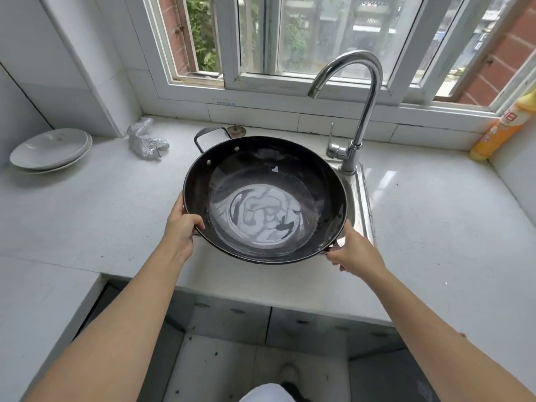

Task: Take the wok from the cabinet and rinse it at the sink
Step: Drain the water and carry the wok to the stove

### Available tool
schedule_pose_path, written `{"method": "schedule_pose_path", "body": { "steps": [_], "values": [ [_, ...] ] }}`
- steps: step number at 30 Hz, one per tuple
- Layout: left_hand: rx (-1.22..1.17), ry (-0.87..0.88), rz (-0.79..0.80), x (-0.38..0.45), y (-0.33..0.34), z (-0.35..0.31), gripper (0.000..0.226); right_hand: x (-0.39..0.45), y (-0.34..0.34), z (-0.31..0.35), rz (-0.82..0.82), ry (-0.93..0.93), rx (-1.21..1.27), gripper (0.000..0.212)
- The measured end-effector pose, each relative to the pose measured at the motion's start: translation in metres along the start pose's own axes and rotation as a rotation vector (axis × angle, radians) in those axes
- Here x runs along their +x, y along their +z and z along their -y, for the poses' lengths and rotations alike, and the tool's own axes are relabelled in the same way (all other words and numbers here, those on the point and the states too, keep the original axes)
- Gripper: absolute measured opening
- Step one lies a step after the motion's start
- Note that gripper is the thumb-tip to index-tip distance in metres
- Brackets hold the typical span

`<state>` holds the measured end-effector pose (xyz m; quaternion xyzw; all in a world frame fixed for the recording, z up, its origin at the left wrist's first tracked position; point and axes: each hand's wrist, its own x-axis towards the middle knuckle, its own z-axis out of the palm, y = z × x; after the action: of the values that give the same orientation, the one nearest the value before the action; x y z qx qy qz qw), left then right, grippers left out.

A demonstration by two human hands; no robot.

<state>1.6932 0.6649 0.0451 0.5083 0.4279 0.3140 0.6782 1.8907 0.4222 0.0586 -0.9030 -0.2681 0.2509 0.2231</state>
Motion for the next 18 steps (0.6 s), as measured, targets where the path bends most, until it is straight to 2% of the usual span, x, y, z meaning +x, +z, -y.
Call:
{"method": "schedule_pose_path", "body": {
  "steps": [8, 14, 18],
  "values": [
    [-0.023, 0.060, 0.139, -0.035, -0.057, -0.013, 0.083, -0.088, 0.035, 0.025, -0.105, 0.051, 0.063, 0.055],
    [-0.011, 0.073, 0.200, -0.072, -0.095, -0.022, 0.086, -0.160, 0.057, 0.040, -0.179, 0.104, 0.018, 0.064],
    [-0.011, 0.072, 0.231, -0.094, -0.109, -0.019, 0.086, -0.195, 0.067, 0.038, -0.199, 0.137, 0.015, 0.058]
  ]
}}
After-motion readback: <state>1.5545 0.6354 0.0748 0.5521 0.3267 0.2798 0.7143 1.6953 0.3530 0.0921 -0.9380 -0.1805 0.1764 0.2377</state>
